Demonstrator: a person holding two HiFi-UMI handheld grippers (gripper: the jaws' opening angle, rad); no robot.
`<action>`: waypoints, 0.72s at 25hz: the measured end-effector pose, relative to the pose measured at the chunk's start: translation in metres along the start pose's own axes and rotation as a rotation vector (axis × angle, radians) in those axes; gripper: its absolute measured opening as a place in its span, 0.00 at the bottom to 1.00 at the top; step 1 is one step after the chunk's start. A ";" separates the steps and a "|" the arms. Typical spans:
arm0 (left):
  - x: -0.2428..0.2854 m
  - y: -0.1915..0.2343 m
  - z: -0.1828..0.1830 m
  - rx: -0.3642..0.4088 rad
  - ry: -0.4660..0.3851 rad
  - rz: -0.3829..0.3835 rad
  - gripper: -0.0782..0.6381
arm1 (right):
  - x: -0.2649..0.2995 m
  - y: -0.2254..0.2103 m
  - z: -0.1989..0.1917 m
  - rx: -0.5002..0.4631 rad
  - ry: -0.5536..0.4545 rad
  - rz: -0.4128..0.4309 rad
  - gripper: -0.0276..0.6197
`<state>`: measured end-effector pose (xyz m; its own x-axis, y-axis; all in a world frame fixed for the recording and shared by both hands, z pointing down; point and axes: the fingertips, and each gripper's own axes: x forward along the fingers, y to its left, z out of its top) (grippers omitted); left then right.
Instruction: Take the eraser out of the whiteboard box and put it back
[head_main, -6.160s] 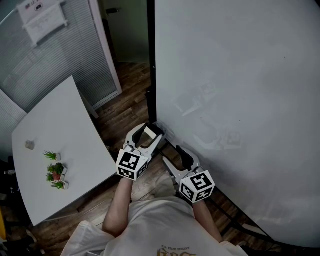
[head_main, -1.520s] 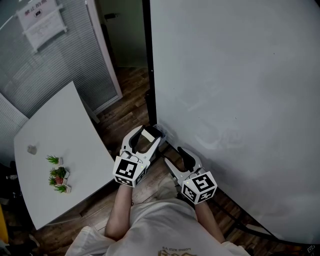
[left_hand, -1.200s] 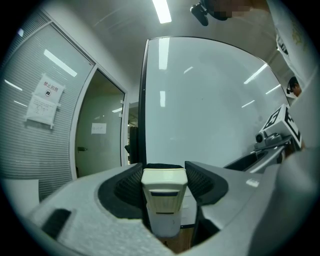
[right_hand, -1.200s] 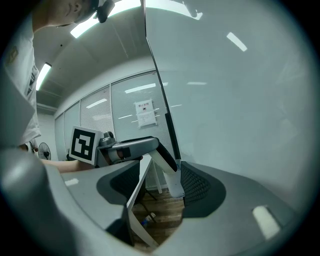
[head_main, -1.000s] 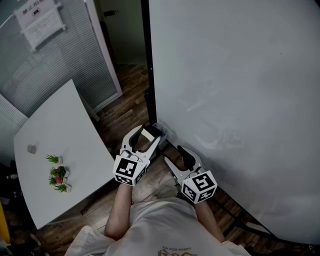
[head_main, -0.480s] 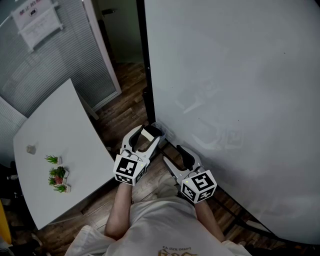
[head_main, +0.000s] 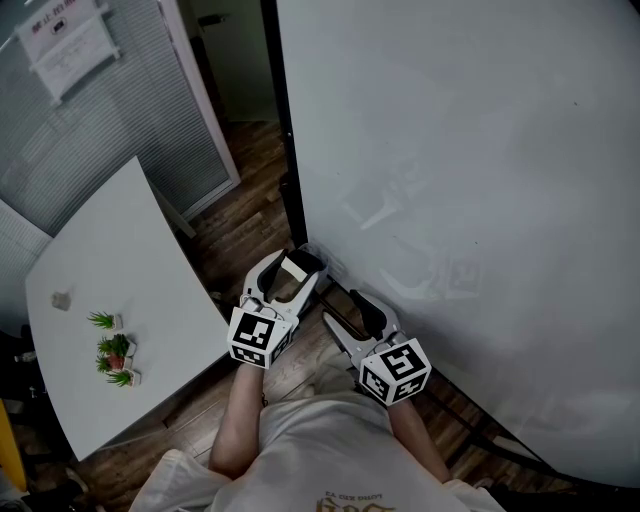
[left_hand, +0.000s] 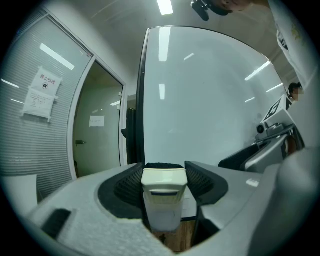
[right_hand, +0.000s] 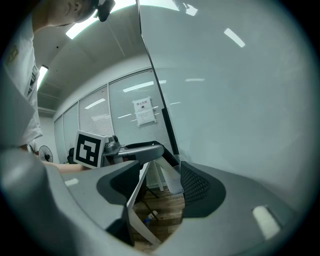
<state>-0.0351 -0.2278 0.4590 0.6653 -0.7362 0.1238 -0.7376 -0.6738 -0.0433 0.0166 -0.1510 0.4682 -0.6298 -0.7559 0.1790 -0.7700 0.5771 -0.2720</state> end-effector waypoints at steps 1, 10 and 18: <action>0.001 0.000 -0.003 0.001 0.007 -0.001 0.48 | 0.000 0.000 -0.001 0.003 0.001 0.001 0.45; 0.008 0.000 -0.008 -0.004 0.021 -0.016 0.48 | 0.001 -0.003 -0.004 0.009 0.007 -0.004 0.45; 0.015 -0.001 -0.018 -0.037 0.045 -0.032 0.48 | 0.002 -0.006 -0.006 0.014 0.018 -0.006 0.45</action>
<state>-0.0265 -0.2364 0.4789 0.6832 -0.7103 0.1694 -0.7205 -0.6935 -0.0021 0.0193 -0.1538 0.4756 -0.6267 -0.7538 0.1973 -0.7725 0.5679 -0.2839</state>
